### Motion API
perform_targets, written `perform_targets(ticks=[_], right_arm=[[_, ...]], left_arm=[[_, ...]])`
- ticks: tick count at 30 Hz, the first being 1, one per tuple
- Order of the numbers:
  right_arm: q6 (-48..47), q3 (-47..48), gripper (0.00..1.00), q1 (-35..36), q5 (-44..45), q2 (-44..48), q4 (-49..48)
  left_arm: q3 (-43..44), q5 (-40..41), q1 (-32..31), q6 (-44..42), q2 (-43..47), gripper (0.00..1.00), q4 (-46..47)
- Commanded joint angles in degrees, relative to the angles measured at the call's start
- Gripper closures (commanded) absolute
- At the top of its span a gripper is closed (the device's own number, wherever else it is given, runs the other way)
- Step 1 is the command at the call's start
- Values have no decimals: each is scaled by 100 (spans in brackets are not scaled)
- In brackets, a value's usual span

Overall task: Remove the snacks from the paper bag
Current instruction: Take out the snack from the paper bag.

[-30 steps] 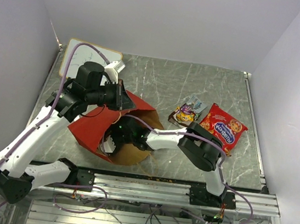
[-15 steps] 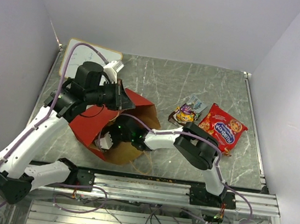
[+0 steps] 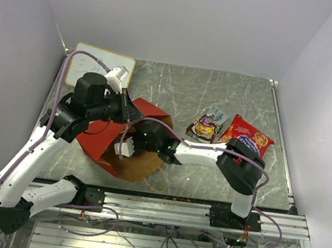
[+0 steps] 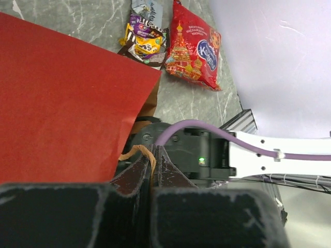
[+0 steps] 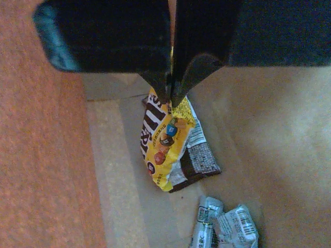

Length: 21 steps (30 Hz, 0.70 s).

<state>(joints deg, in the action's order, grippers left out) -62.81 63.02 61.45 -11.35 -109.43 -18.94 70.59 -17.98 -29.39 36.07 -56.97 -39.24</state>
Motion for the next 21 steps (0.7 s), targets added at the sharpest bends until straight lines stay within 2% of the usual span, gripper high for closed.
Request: perform_targets(ticks=[1,4,12,21], right_arm=[[688,-307,100,-1,36,581,168],[1152,-523,100,-4,60,970,173],[1693,-1256,100,-2,-242,1876,492],[2456,-1398,100,-5,-523,2524,453]], left_arm=[[-190,289,25,148,90,93,135],[-246,350,21,219,136,93,278],[-300,402,21,300,104,93,418],[-214,518,21,390,-49,93,365]])
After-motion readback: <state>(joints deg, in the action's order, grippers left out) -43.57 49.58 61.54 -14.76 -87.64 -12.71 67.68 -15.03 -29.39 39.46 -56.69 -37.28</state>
